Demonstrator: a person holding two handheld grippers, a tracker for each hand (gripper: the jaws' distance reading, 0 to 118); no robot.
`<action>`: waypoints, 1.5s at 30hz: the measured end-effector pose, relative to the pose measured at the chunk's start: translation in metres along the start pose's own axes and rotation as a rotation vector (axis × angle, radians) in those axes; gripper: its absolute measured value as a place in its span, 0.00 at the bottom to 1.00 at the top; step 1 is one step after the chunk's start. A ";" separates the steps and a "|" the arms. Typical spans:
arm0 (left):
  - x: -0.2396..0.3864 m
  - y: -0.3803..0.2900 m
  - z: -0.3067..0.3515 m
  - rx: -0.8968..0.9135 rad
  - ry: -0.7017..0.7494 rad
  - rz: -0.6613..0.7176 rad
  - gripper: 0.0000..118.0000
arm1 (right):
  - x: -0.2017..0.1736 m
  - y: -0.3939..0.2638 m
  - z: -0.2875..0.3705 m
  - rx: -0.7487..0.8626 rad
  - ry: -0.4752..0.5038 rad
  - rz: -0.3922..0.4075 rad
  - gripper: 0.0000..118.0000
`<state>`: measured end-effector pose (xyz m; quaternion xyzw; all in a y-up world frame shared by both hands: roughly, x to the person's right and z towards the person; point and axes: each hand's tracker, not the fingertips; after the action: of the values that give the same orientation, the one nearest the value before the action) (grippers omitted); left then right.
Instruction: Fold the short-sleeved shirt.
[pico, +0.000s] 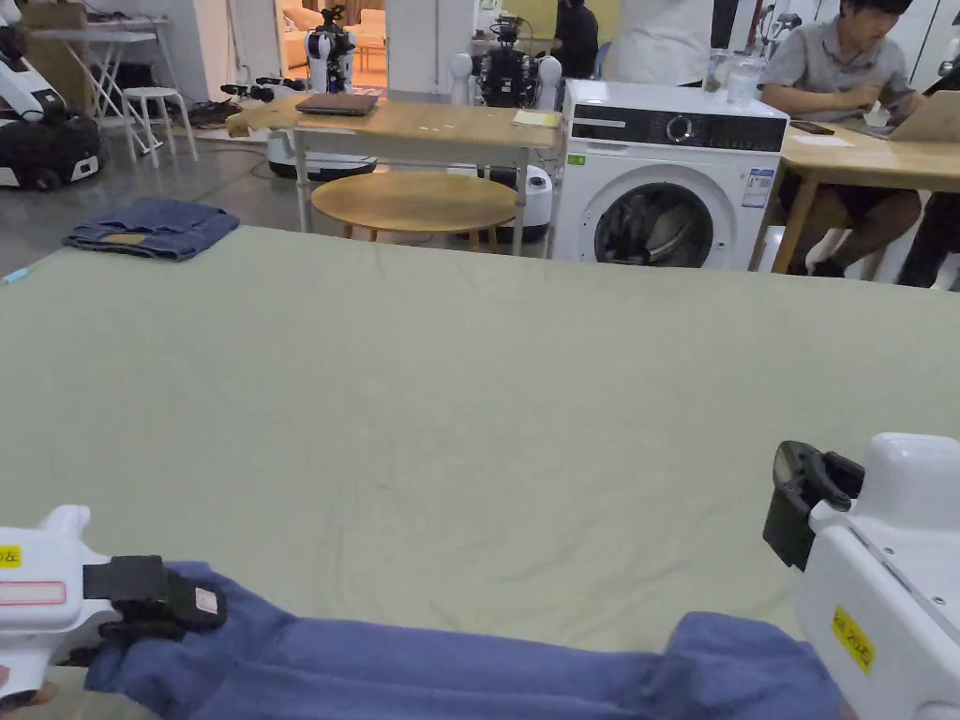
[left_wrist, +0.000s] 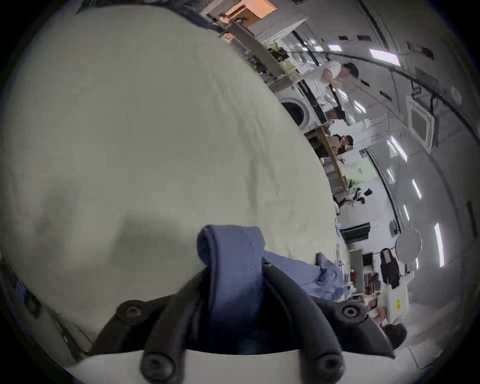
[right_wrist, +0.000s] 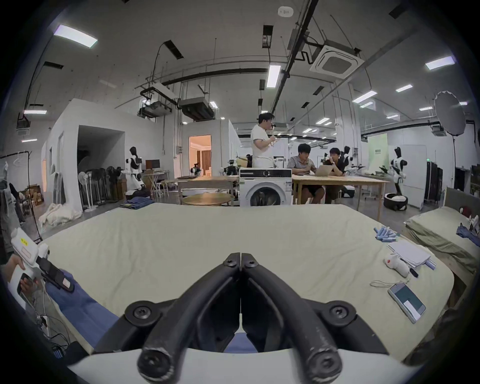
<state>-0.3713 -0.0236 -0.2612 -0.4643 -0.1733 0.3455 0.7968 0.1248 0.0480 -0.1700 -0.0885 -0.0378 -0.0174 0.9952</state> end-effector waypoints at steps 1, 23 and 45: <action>0.016 -0.003 -0.005 -0.010 -0.018 0.007 0.07 | 0.000 0.001 0.002 -0.001 0.006 0.003 0.00; 0.146 -0.077 -0.144 -0.082 -0.168 -0.134 0.69 | 0.059 -0.012 0.039 0.019 -0.068 -0.088 0.00; 0.178 -0.208 -0.191 0.161 0.033 -0.684 0.00 | 0.066 -0.018 0.048 0.011 -0.068 -0.114 0.00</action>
<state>-0.0520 -0.0838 -0.1877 -0.3206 -0.2783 0.0635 0.9032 0.1867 0.0367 -0.1144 -0.0812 -0.0767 -0.0706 0.9912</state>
